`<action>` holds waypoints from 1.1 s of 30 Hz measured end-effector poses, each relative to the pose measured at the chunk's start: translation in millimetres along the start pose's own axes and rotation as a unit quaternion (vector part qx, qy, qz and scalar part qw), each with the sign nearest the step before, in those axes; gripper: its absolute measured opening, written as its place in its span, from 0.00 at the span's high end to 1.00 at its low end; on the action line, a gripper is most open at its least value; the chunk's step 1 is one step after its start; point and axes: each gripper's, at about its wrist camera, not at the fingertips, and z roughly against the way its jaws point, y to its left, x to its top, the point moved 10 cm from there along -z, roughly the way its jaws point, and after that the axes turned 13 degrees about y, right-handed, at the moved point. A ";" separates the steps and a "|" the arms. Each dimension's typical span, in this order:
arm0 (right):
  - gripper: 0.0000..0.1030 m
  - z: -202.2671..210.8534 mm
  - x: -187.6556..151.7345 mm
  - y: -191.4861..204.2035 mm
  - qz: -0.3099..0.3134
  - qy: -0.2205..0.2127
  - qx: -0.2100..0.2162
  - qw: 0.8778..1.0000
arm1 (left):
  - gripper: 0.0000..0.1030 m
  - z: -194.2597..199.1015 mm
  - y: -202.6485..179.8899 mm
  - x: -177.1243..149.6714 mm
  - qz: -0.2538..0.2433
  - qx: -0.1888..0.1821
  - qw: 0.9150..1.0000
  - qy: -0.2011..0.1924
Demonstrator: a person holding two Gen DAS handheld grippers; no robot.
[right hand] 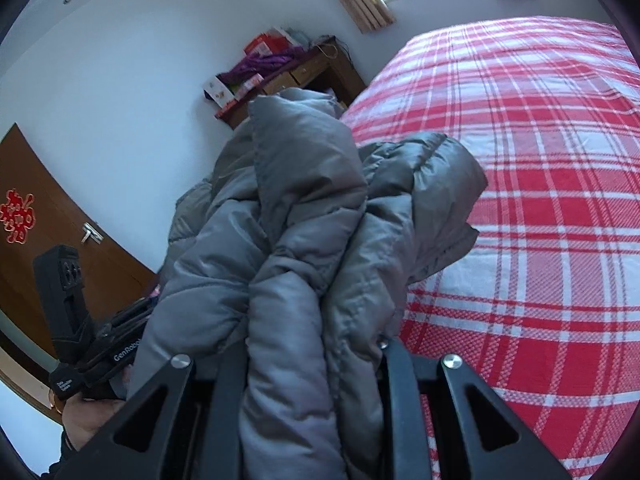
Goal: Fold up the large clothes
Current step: 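Lower the folded jacket onto the bed with both grippers, then open both grippers and release the folded jacket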
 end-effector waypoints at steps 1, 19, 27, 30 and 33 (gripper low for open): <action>0.79 -4.3 0.1 -2.0 -0.002 0.004 -0.004 1.000 | 0.65 -4.5 2.8 -2.6 0.002 0.008 1.000 0.001; 0.58 -31.4 -10.8 -23.2 0.002 0.034 -0.079 0.996 | 0.20 -11.0 31.8 -16.8 0.070 0.039 0.997 0.008; 0.28 45.9 -9.7 18.4 0.028 -0.035 -0.157 0.987 | 0.20 99.5 26.9 -25.6 0.087 0.062 0.992 -0.068; 0.25 81.8 -17.1 47.5 0.055 -0.067 -0.172 0.981 | 0.19 144.6 18.3 -28.1 0.087 0.052 0.989 -0.105; 0.20 116.3 -28.0 79.7 0.082 -0.104 -0.175 0.976 | 0.17 176.9 9.1 -30.8 0.083 0.042 0.987 -0.131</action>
